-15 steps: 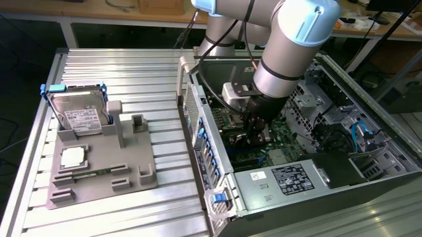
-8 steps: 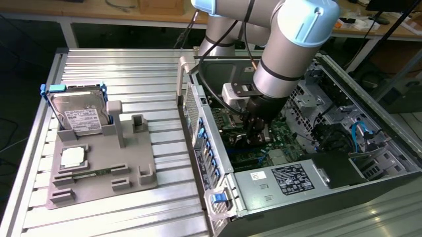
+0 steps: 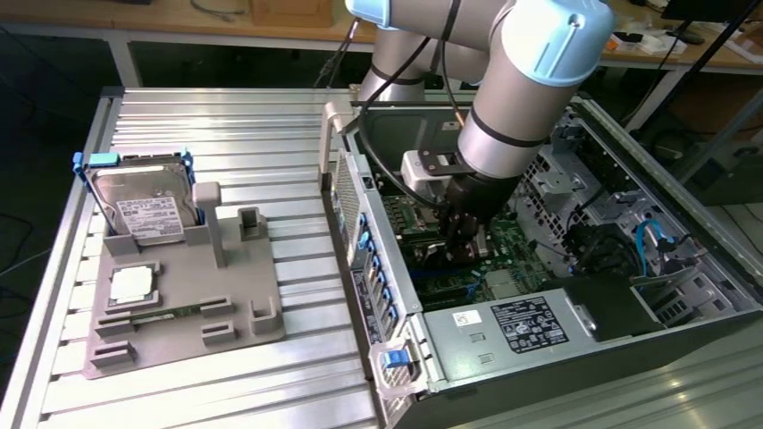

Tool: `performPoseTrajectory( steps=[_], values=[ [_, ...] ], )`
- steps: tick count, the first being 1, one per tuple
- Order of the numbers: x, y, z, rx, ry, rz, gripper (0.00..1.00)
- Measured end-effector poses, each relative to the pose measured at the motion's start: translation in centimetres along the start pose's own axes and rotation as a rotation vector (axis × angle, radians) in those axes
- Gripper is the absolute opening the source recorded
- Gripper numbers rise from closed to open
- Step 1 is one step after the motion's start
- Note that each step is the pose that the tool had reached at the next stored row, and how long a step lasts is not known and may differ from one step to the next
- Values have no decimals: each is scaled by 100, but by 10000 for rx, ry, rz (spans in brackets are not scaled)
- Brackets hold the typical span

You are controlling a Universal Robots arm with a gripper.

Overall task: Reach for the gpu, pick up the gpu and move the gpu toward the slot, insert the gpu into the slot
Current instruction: 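Insert the gpu into the slot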

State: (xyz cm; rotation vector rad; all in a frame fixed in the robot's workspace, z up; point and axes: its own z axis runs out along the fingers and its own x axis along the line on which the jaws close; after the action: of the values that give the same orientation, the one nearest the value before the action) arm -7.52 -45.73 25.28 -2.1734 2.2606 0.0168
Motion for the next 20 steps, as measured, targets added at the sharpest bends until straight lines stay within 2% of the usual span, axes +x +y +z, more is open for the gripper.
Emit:
performPoseTrajectory(
  steps=[20],
  values=[
    [9,0,17,3,3,198,27]
  ],
)
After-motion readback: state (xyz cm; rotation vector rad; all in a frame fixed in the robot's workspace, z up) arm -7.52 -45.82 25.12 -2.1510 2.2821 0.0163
